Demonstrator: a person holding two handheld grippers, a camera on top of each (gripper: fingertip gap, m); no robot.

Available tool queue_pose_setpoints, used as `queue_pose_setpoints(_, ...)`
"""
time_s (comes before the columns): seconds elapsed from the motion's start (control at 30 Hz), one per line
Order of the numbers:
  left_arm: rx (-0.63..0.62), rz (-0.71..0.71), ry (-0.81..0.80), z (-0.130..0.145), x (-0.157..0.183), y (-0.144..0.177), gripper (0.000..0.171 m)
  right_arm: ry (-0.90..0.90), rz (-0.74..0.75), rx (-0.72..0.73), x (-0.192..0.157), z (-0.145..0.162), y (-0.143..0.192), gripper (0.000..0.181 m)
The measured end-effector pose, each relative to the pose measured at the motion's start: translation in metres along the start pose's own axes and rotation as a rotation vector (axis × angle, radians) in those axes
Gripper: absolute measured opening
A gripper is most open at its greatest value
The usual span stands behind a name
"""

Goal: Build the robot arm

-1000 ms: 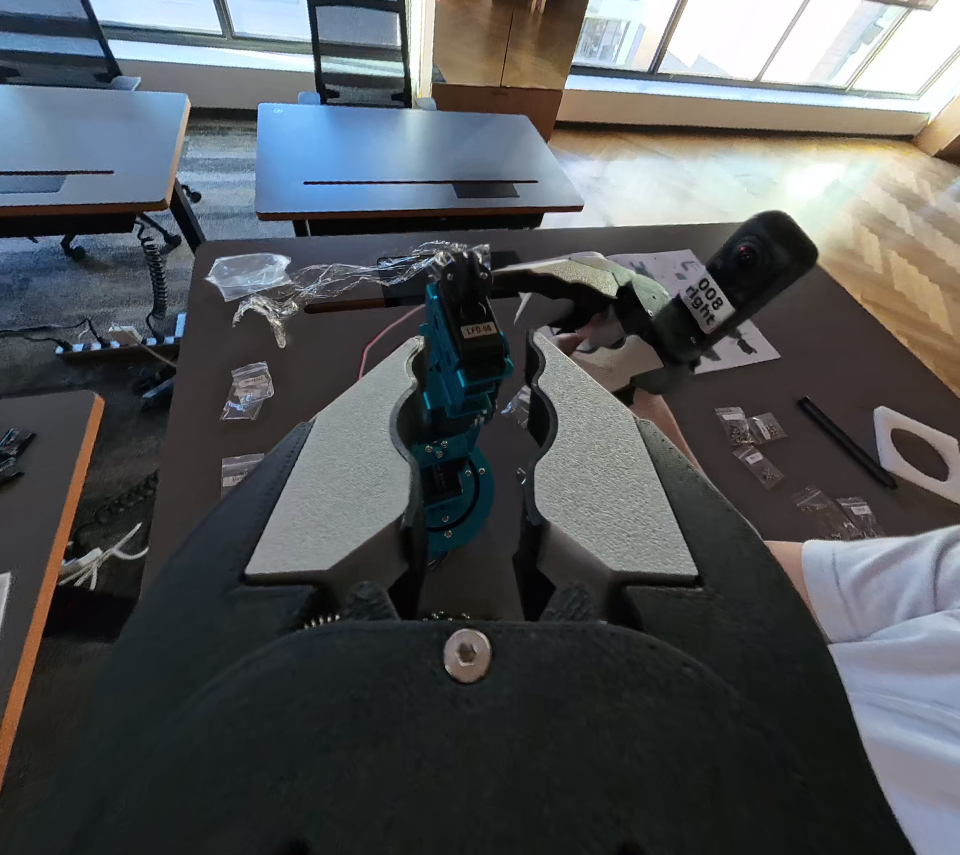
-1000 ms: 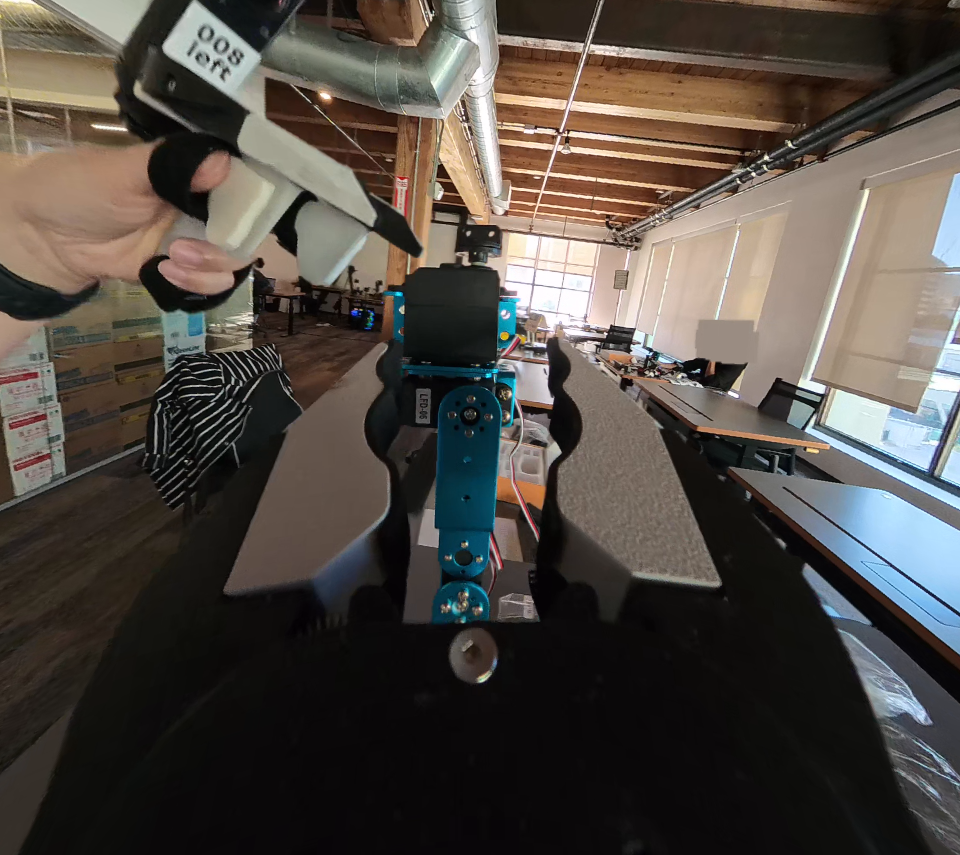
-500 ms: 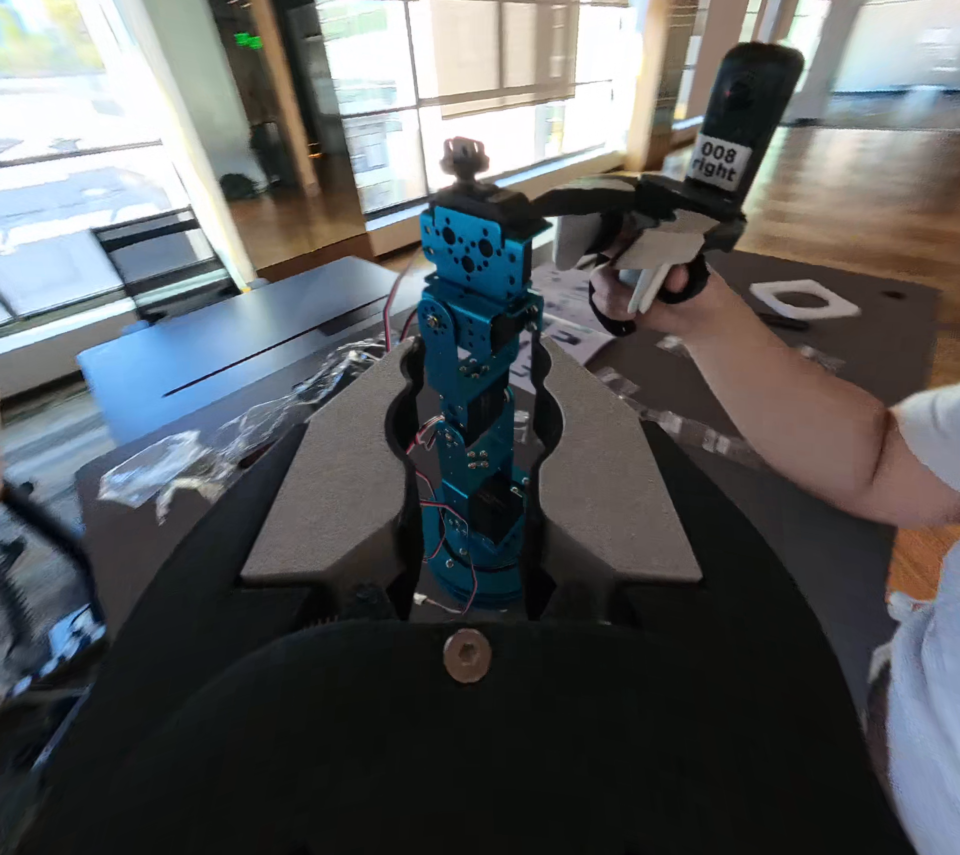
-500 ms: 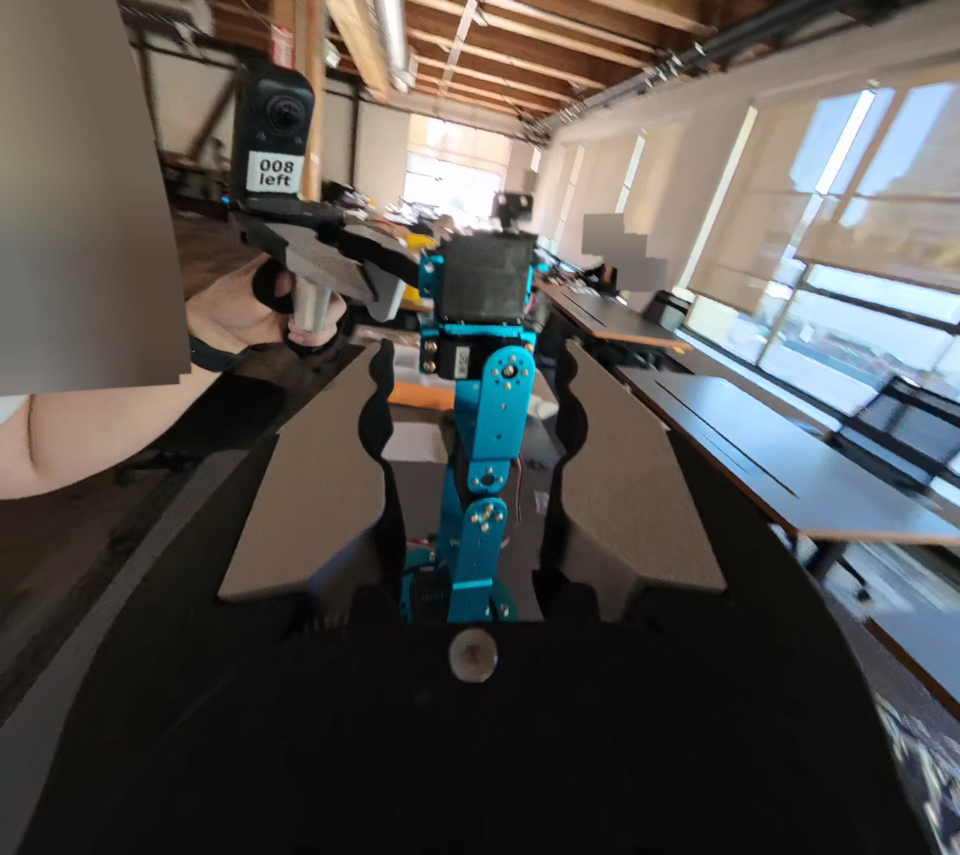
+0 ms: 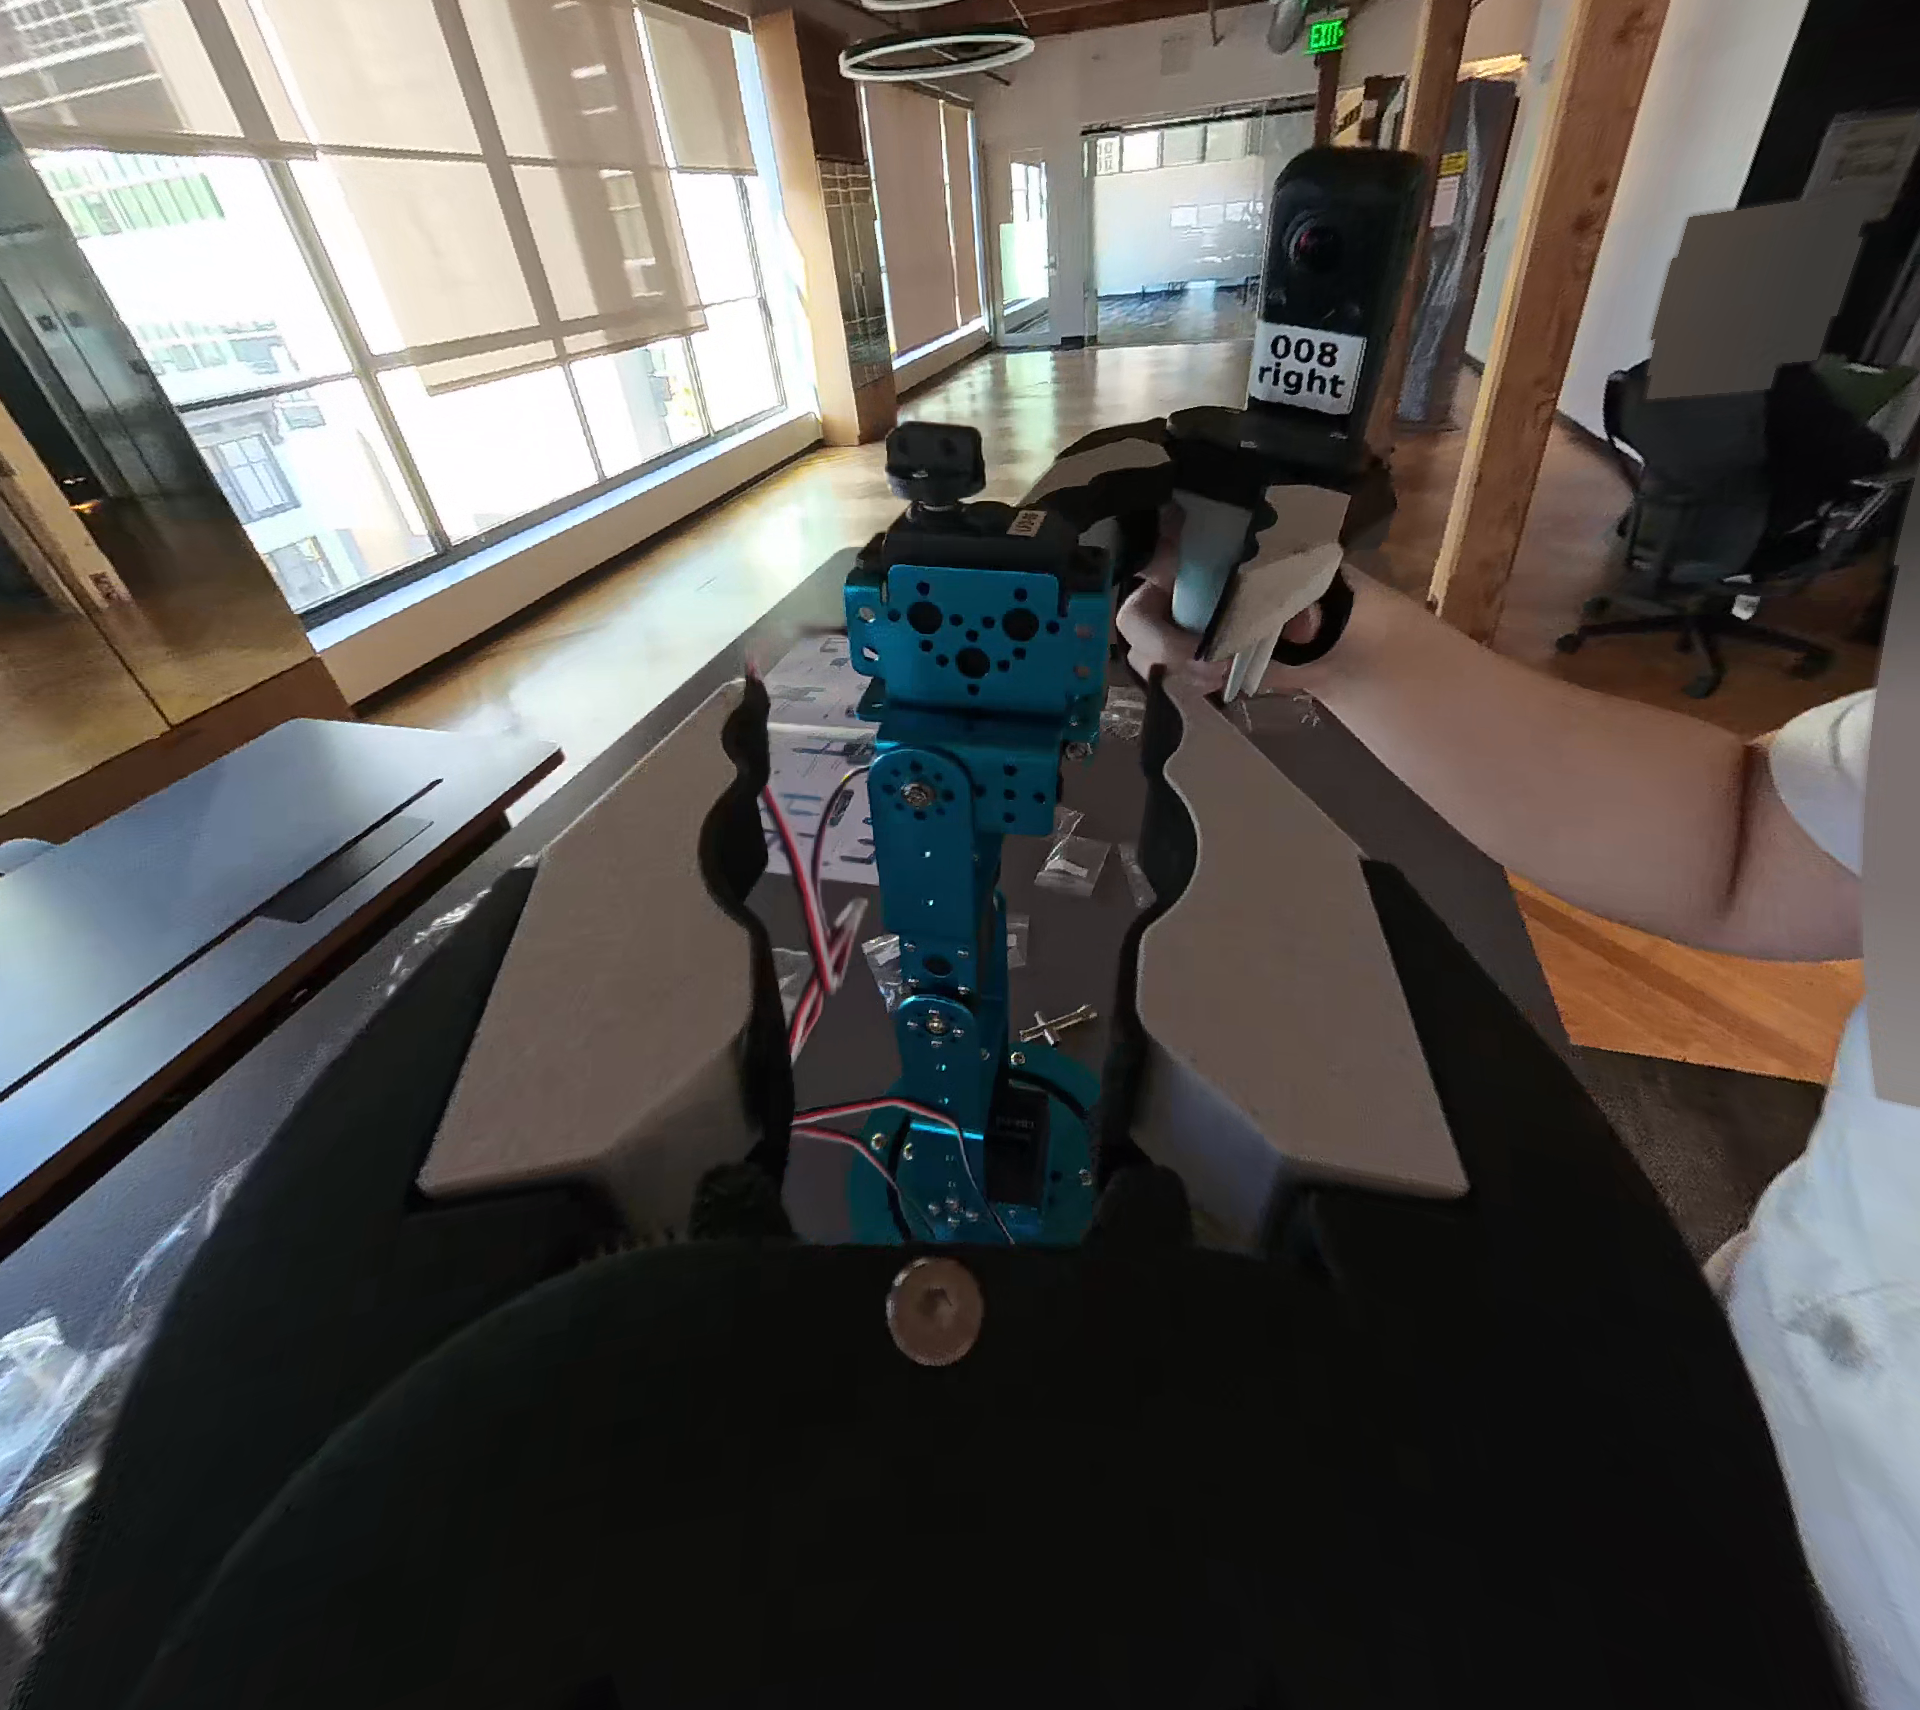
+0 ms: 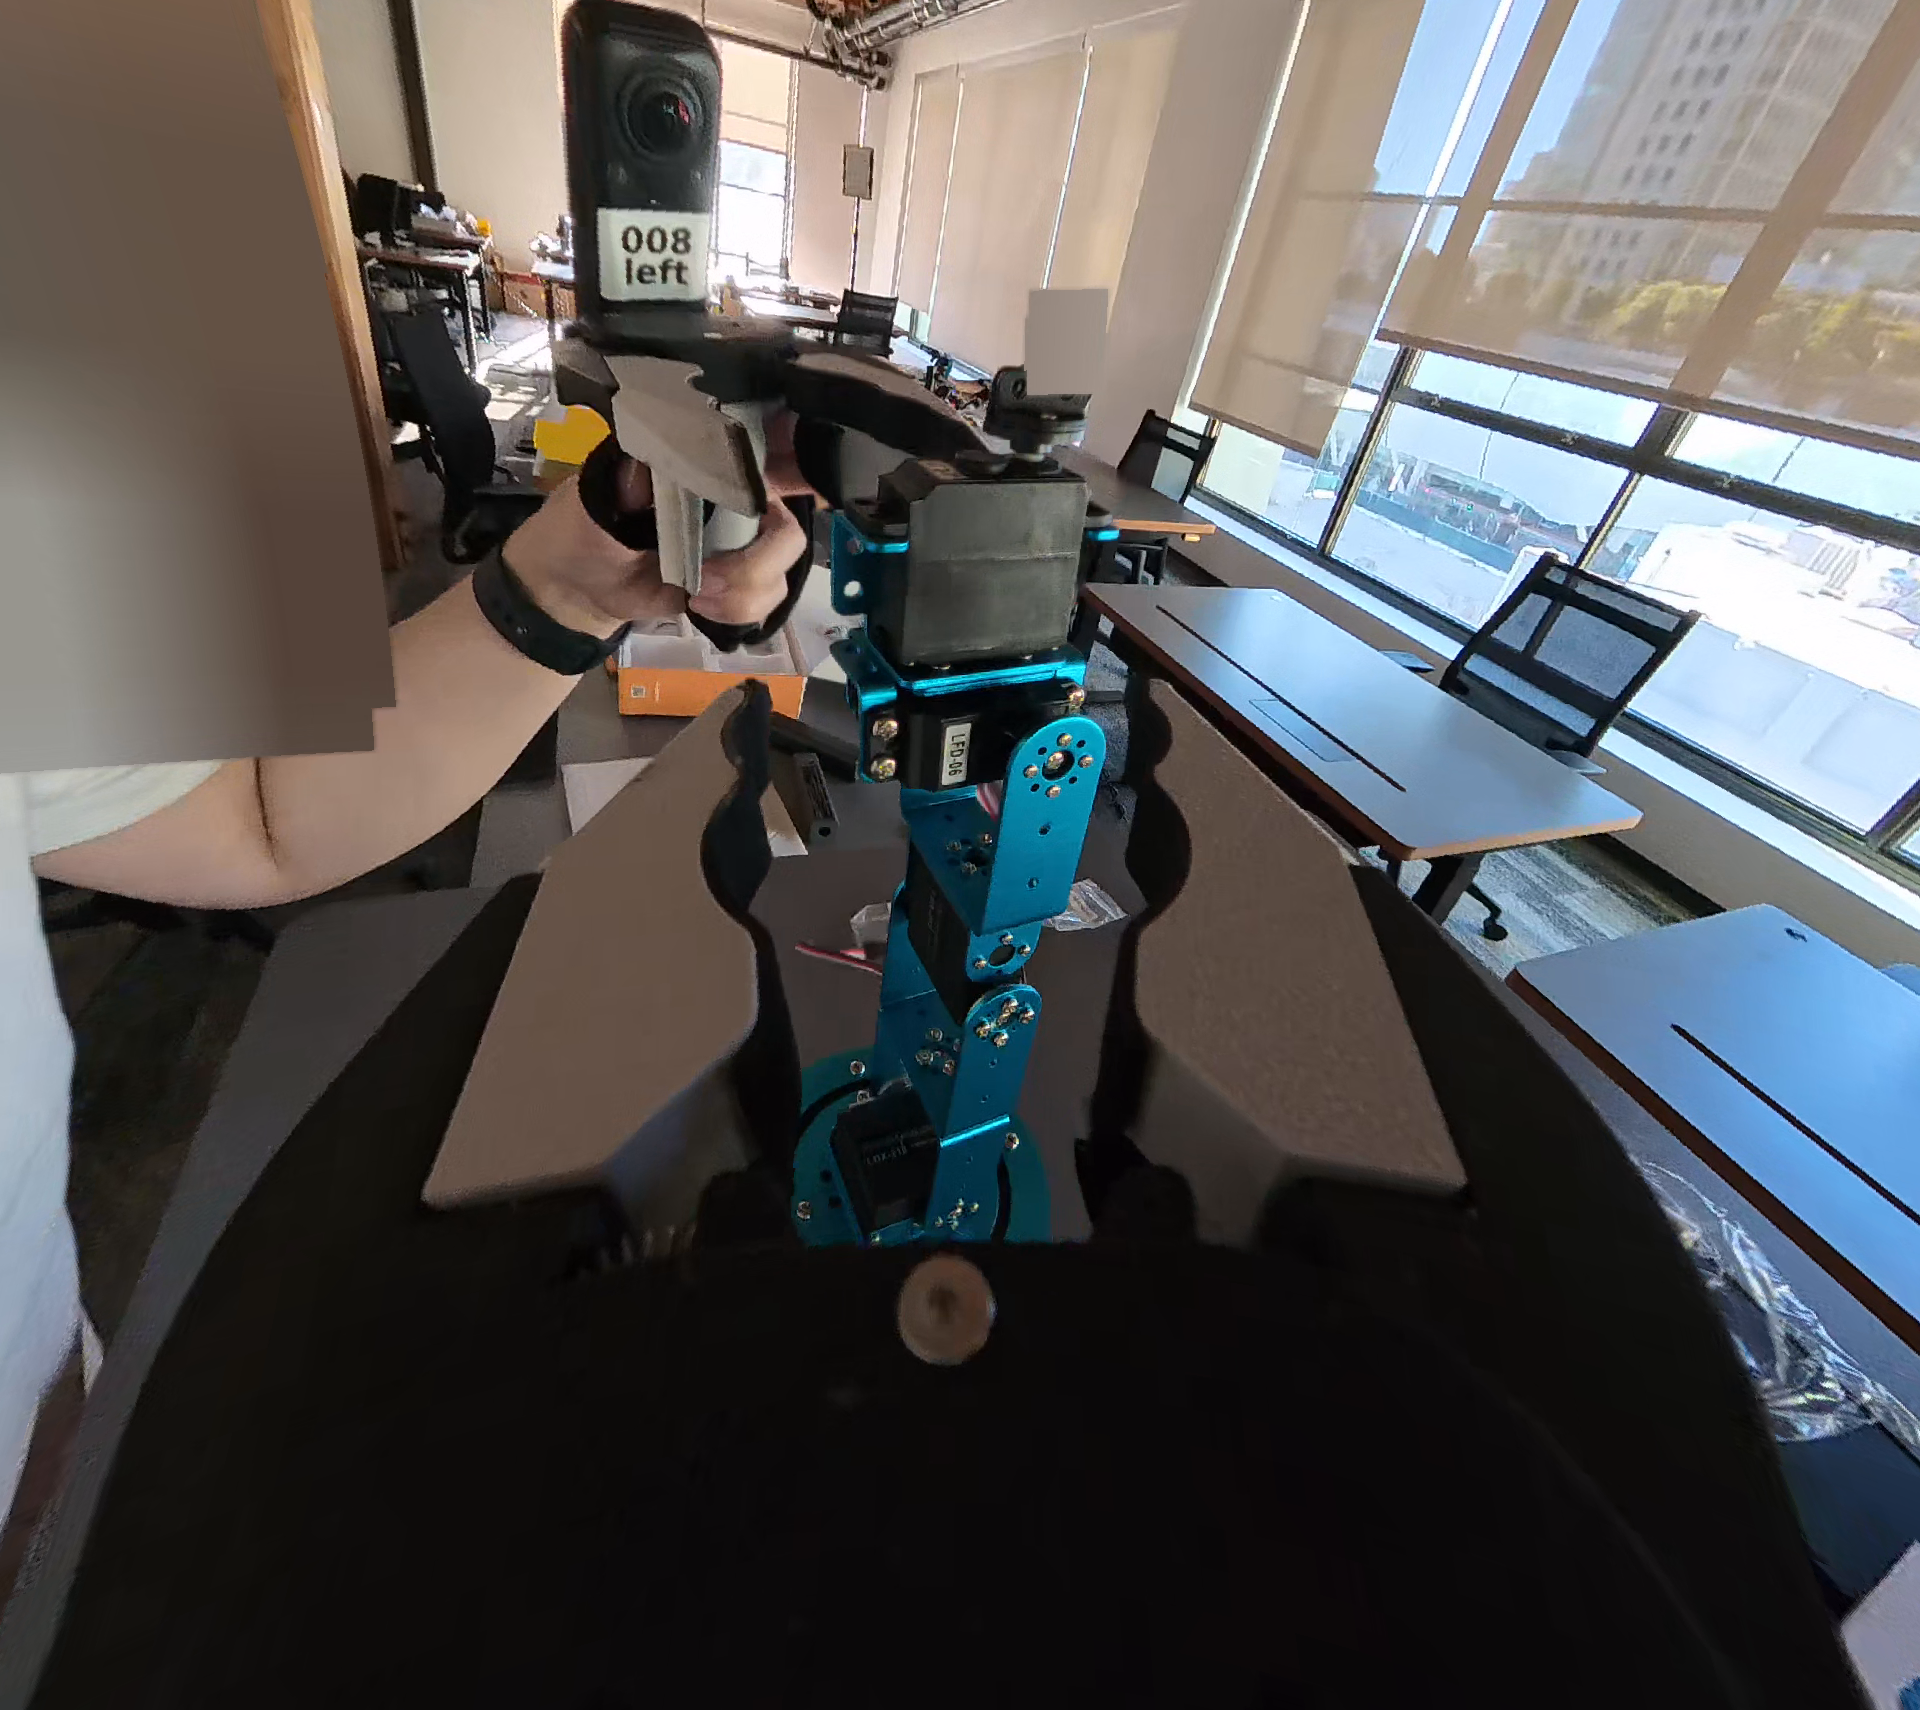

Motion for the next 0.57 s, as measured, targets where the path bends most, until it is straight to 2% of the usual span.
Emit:
queue_pose_setpoints(0.17, -0.055, -0.025, 0.013, 0.003, 0.007, 0.013, 0.069, 0.003, -0.021, 0.05, 0.009, -0.002, -0.001, 0.068)
queue_pose_setpoints(0.23, -0.038, -0.02, 0.007, 0.0, 0.008, 0.014, 0.072, -0.006, -0.05, 0.082, 0.016, -0.002, -0.003, 0.068)
queue_pose_setpoints(0.4, -0.011, 0.018, -0.062, -0.008, 0.007, -0.009, 0.084, -0.026, -0.143, 0.17, 0.034, -0.004, -0.013, 0.073)
queue_pose_setpoints(0.57, 0.02, 0.087, -0.092, -0.016, 0.001, -0.026, 0.085, -0.077, -0.235, 0.294, 0.035, -0.009, -0.021, 0.08)
Point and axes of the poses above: each gripper's, where its closed fingertips meet, y back along the fingers, z out of its underside, x = y × z across the jaws, the point moved 8 cm from there along y, back along the fingers, and after that the axes turned 9 degrees about y, right-handed, at the moved point
